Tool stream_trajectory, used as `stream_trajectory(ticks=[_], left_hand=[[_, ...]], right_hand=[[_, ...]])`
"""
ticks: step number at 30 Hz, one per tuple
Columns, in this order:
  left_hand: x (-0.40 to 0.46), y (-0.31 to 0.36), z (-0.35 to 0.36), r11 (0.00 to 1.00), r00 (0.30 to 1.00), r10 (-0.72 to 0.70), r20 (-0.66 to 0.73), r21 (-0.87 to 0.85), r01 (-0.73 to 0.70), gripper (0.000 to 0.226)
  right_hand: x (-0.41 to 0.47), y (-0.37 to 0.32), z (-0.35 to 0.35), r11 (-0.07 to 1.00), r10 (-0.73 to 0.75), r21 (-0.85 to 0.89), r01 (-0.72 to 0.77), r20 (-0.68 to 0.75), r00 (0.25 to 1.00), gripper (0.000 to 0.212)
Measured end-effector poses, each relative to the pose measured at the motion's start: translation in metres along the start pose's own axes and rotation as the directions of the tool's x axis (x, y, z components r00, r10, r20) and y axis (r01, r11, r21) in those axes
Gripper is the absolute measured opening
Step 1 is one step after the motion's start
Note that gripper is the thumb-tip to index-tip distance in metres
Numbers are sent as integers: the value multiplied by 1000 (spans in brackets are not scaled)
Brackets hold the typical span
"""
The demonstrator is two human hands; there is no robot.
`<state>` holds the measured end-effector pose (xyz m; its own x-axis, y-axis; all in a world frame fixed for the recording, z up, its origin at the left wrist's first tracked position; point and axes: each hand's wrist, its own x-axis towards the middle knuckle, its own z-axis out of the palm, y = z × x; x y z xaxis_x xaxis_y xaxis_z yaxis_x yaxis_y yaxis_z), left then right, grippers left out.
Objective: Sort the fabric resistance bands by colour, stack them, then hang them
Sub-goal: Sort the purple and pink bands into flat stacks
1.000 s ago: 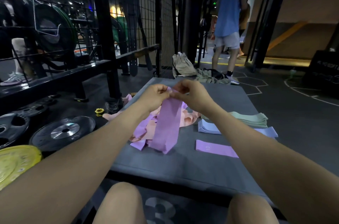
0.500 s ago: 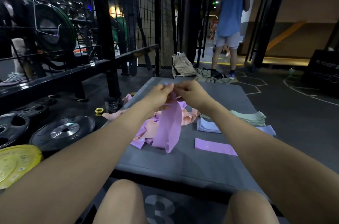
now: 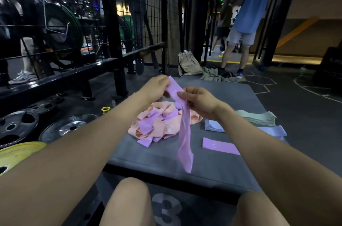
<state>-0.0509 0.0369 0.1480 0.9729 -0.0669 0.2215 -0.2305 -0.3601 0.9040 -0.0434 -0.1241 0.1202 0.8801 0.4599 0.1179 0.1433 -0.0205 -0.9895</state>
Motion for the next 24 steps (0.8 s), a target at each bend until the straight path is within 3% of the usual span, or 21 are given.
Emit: stream_trajectory(ticks=[3, 6, 9, 17, 20, 24], left_hand=[[4, -14, 0, 997, 993, -49, -106, -58, 43, 29], [9, -23, 5, 974, 969, -151, -196, -198, 112, 24], [12, -33, 14, 951, 941, -216, -262, -275, 141, 19], [12, -74, 45, 880, 836, -406, -369, -405, 249, 28], [11, -95, 53, 850, 807, -460, -370, -446, 280, 33], [8, -113, 64, 850, 786, -486, -383, -416, 323, 37]], right_hand=[[-12, 2, -8, 998, 52, -31, -52, -5, 999, 17], [-22, 11, -20, 977, 113, -180, -115, -22, 993, 12], [-34, 25, -35, 903, 159, -393, -174, -73, 985, 19], [-73, 72, -82, 714, 239, -604, -354, -265, 934, 20], [-82, 89, -94, 656, 249, -612, -442, -377, 892, 29], [-86, 112, -99, 802, 311, -363, -474, -425, 850, 12]])
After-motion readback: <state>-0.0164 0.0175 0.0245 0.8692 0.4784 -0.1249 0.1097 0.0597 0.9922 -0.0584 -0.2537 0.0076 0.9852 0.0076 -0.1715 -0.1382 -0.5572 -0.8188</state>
